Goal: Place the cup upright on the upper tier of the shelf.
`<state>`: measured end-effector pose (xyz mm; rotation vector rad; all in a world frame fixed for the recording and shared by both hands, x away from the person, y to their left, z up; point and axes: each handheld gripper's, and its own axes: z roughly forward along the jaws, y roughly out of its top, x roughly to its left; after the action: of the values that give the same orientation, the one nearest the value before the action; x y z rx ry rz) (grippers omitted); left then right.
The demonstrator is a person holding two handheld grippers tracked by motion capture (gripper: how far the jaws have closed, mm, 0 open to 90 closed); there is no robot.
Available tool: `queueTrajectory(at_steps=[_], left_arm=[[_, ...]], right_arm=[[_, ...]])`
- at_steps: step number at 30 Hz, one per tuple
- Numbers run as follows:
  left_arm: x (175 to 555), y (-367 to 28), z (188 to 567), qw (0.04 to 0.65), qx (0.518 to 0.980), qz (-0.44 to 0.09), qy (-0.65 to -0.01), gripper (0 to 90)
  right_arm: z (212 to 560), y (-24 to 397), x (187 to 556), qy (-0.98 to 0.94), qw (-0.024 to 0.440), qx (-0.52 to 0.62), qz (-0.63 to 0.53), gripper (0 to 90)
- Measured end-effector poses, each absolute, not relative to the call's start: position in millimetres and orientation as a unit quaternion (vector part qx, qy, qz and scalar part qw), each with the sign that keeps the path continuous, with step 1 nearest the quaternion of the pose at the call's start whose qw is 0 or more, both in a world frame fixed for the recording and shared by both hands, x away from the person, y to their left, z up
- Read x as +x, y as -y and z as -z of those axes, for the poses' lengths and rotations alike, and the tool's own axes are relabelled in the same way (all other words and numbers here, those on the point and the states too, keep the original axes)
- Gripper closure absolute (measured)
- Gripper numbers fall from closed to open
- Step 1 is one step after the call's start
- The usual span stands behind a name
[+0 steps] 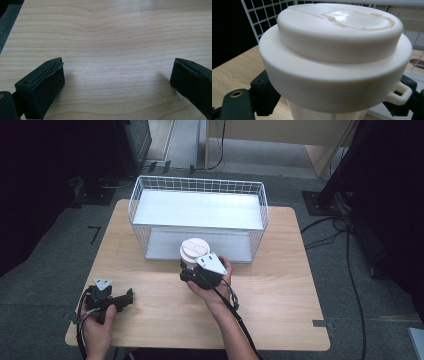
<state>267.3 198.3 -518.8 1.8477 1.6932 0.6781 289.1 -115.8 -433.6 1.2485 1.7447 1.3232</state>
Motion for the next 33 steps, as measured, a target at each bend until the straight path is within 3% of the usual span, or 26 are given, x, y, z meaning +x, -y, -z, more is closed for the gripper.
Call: queueTrajectory(at_steps=[15,33], left_arm=[[267,-199,519,0.268,0.687,-0.252,-0.627,0.0],[267,-199,519,0.268,0.687,-0.252,-0.627,0.0]], right_arm=[[377,131,278,-0.627,0.34,0.452,-0.536,16.2],[306,144,294,-0.595,0.399,0.431,-0.549,16.1]])
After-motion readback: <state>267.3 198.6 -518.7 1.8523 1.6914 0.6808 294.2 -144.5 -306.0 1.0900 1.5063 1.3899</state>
